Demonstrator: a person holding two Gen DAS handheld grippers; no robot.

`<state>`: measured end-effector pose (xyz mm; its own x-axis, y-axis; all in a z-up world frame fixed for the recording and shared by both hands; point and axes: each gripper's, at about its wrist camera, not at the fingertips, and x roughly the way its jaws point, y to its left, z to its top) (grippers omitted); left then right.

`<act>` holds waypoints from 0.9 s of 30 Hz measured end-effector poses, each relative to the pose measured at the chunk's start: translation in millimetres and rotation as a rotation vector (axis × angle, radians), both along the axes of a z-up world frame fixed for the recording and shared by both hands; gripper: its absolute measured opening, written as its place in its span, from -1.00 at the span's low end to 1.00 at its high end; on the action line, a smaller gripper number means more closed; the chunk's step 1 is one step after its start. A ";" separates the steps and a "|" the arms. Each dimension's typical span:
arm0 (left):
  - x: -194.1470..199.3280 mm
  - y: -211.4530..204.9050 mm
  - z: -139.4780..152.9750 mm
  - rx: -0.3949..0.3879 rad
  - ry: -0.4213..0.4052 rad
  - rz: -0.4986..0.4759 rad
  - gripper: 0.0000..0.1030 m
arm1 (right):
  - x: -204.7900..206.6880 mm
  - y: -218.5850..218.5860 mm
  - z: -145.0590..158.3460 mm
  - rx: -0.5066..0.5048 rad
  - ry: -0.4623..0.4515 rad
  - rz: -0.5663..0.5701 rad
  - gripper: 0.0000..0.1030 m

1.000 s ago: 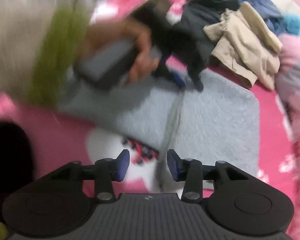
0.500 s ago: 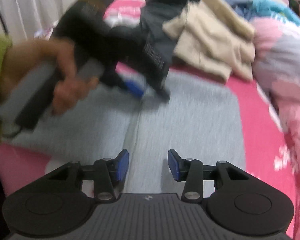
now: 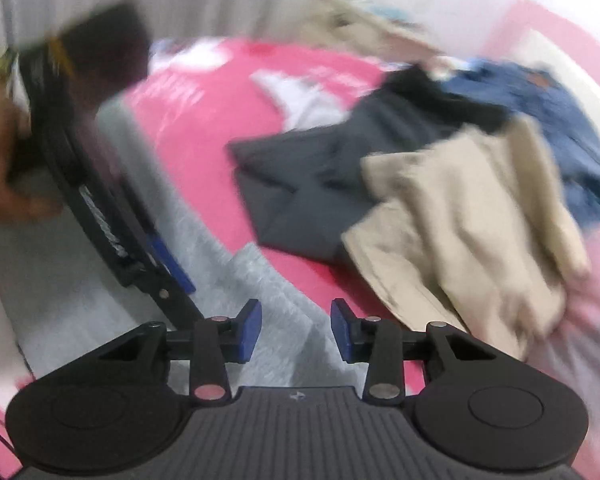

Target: Fold clothes

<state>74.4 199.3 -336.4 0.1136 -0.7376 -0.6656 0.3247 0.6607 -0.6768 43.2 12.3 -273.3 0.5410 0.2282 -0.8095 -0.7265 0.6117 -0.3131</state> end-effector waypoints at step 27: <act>3.9 -5.5 -3.2 0.023 -0.053 -0.044 -0.19 | 17.3 26.9 -11.3 -0.051 -0.050 0.160 -0.95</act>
